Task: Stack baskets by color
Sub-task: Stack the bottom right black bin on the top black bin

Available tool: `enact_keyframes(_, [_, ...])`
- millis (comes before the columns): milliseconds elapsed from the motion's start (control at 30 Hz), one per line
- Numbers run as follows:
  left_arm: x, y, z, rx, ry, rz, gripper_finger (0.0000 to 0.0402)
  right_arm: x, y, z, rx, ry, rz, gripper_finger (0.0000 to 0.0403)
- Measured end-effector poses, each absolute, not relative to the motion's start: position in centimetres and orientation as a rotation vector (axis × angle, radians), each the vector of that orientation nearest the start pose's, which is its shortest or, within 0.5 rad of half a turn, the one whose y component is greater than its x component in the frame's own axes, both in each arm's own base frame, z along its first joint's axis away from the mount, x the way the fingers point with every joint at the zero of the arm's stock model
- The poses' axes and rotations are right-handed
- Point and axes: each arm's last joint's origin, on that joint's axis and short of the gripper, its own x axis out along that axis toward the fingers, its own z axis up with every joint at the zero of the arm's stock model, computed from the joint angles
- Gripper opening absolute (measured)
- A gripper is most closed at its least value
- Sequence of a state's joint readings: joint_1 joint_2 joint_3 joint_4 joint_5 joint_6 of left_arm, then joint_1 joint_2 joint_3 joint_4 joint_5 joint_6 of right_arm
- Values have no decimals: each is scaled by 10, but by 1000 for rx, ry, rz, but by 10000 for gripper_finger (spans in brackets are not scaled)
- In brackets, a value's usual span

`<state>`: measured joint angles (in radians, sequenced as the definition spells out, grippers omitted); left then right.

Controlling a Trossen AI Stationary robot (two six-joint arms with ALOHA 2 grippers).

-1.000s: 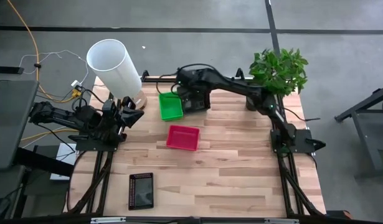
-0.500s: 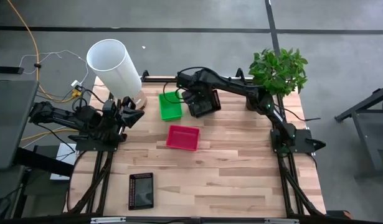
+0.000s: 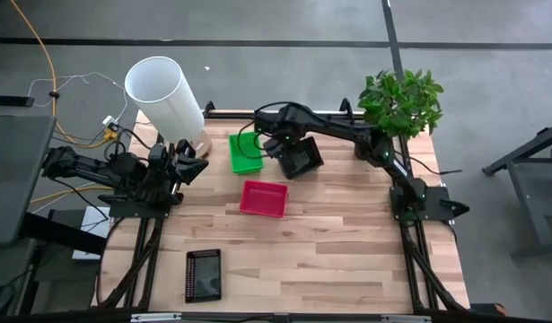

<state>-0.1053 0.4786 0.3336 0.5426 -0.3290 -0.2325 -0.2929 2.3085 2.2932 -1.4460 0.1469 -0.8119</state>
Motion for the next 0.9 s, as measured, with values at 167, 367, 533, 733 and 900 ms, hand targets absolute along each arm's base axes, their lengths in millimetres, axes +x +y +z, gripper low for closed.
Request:
enact_keyframes(167, [125,-4,286,-314,-414,175,0,436,-129,260,-626,1521,284,0])
enact_keyframes(367, [125,-4,286,-314,-414,172,0,434,-128,259,-617,1550,254,8])
enact_keyframes(533, [125,-4,286,-313,-414,168,0,432,-129,260,-606,1591,184,30])
enact_keyframes(733, [125,-4,286,-313,-413,167,0,432,-128,260,-586,1593,169,88])
enact_keyframes(900, [125,-4,286,-313,-413,167,0,433,-125,260,-594,1598,163,134])
